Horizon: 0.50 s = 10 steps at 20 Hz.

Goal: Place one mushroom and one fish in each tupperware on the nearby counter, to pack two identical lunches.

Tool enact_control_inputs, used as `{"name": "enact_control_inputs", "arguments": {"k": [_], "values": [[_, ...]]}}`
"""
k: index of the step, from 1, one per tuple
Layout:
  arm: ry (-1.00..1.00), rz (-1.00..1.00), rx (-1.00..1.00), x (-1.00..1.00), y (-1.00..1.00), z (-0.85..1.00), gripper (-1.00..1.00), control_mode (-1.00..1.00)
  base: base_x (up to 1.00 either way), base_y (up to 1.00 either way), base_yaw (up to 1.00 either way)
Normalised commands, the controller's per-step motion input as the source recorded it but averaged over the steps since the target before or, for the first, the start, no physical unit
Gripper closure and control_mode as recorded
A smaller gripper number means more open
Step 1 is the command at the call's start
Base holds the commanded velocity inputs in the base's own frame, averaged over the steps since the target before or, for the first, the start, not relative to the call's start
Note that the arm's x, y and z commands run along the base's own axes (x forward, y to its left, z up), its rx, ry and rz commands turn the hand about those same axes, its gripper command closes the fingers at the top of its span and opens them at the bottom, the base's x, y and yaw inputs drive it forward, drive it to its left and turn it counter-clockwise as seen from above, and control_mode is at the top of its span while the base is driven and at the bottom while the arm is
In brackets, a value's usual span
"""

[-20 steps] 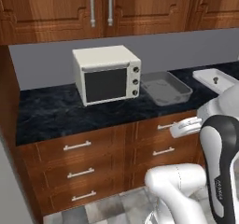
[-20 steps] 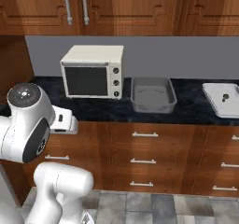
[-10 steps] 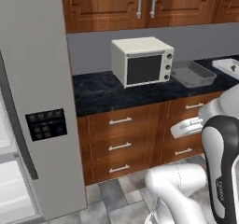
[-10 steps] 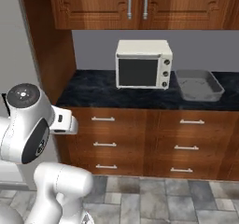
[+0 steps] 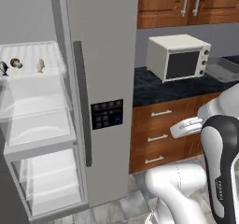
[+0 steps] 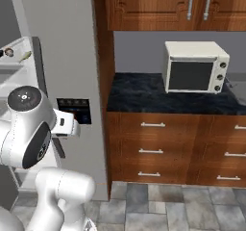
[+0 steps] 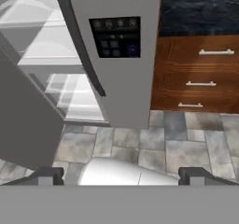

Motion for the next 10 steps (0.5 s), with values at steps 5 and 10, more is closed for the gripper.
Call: {"name": "enact_control_inputs", "arguments": {"k": [5, 10], "values": [[0.0, 0.0, 0.0, 0.0, 0.0, 0.0, -1.0, 1.0, 0.37, 0.66, 0.12], [0.0, 0.0, 0.0, 0.0, 0.0, 0.0, -1.0, 1.0, 0.29, 0.27, 0.23]]}}
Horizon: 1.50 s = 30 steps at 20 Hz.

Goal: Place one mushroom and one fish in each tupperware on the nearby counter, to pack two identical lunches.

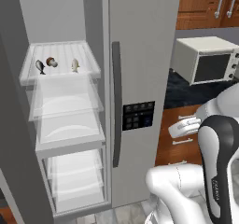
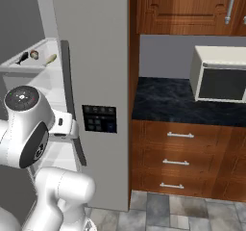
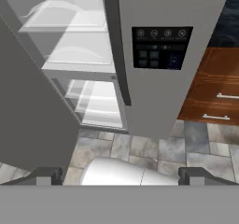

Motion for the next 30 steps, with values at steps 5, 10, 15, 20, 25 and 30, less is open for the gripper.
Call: {"name": "enact_control_inputs", "arguments": {"k": [5, 10, 15, 20, 25, 30], "values": [[0.0, 0.0, 0.0, 0.0, 0.0, 0.0, -1.0, 1.0, 0.02, 0.53, 0.32], [0.0, 0.0, 0.0, 0.0, 0.0, 0.0, -1.0, 1.0, 0.3, 0.81, 0.29], [0.0, 0.0, 0.0, 0.0, 0.0, 0.0, -1.0, 1.0, 0.32, 0.37, 0.22], [0.0, 0.0, 0.0, 0.0, 0.0, 0.0, -1.0, 1.0, 0.02, -0.02, 0.15], [0.0, 0.0, 0.0, 0.0, 0.0, 0.0, -1.0, 1.0, 0.16, -0.04, 0.06], [0.0, 0.0, 0.0, 0.0, 0.0, 0.0, -1.0, 1.0, 0.63, -0.11, 0.0]]}}
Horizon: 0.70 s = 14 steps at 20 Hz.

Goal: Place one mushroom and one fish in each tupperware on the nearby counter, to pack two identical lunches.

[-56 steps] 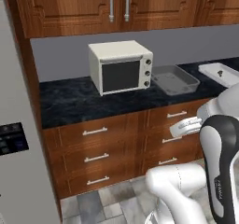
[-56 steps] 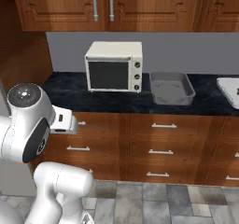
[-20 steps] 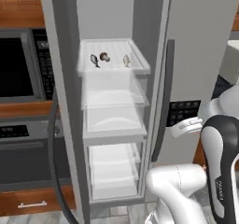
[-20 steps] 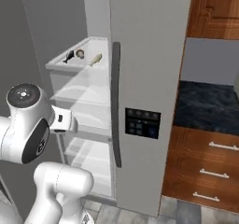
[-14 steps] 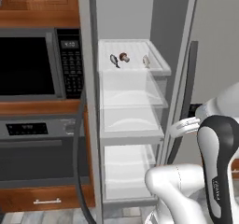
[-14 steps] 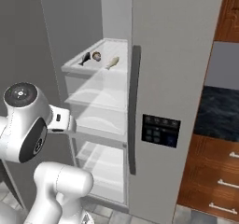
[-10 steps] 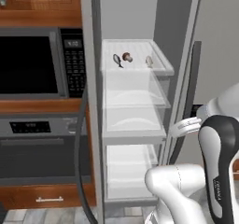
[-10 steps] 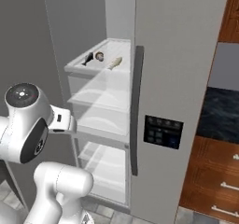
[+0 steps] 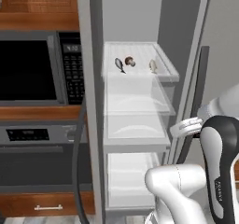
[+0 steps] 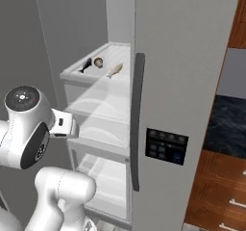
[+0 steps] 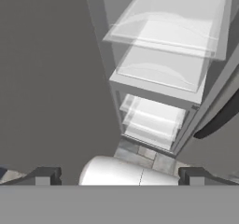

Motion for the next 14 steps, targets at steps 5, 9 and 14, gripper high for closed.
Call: {"name": "enact_control_inputs", "arguments": {"k": [5, 9, 14], "values": [[0.0, 0.0, 0.0, 0.0, 0.0, 0.0, -1.0, 1.0, 0.7, -0.16, 0.0], [0.0, 0.0, 0.0, 0.0, 0.0, 0.0, -1.0, 1.0, 0.11, 0.0, 0.0], [-0.13, 0.0, -0.01, -0.07, 0.1, 0.36, -1.0, -1.0, 0.0, 0.0, 0.0]]}}
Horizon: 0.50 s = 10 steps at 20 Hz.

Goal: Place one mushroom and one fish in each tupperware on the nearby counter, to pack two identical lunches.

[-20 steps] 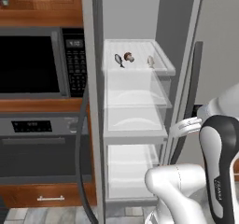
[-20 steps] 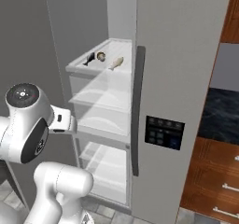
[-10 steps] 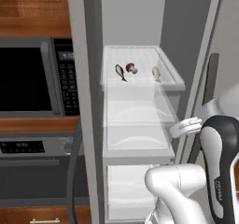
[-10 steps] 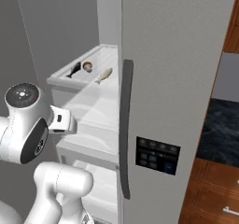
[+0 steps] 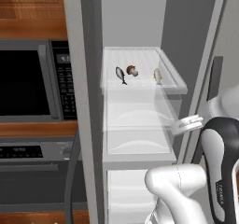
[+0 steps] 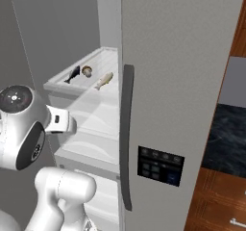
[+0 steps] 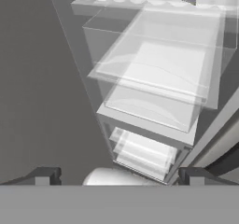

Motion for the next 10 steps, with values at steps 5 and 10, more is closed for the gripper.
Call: {"name": "enact_control_inputs", "arguments": {"k": [5, 10], "values": [[-0.16, -0.03, -0.02, -0.01, 0.05, 0.48, -1.0, -1.0, 0.0, 0.0, 0.0], [-0.02, -0.02, 0.0, 0.12, 0.03, 0.27, -1.0, -1.0, 0.0, 0.0, 0.0]]}}
